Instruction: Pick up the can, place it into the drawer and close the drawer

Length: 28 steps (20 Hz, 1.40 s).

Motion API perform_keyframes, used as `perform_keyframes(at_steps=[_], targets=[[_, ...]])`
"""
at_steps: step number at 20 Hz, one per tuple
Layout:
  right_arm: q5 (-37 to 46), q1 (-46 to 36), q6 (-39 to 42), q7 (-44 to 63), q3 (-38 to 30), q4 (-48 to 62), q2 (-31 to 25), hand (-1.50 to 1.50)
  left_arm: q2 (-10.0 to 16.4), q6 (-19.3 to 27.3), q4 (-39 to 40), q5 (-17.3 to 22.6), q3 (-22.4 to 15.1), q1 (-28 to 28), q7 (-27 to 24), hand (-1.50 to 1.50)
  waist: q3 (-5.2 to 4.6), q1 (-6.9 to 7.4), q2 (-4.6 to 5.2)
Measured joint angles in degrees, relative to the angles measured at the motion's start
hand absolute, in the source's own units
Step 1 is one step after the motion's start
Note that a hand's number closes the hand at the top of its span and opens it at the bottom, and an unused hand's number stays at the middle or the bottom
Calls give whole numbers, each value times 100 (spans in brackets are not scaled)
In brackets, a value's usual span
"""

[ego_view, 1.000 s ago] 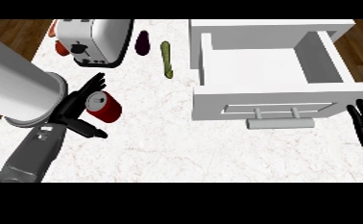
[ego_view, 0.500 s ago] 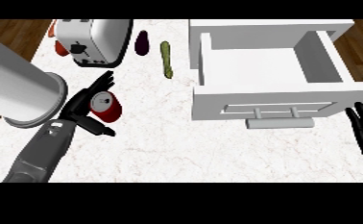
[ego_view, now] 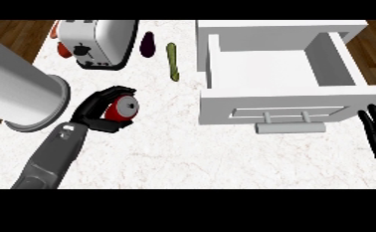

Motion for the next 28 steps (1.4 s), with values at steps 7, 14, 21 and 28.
perform_keyframes(at_steps=[7, 14, 21, 28], targets=[[-69, 231, 28, -54, -65, -188, 62, -150, -78, -350, -192, 142, 7, -18, 202, 150, 6, 32, -22], [-2, 270, -27, -107, -97, -169, 122, -150, -198, 892, -290, 1030, 962, 284, 378, 150, 14, 183, -64], [-119, 358, 4, -58, -216, -231, 110, -150, -660, 1754, -1441, 1519, 1159, 634, 829, 150, 20, 229, -95], [-153, 326, -51, -64, -281, -280, 130, -150, -1153, 2185, -3531, 1570, 624, 953, 2166, 150, 20, 226, -96]])
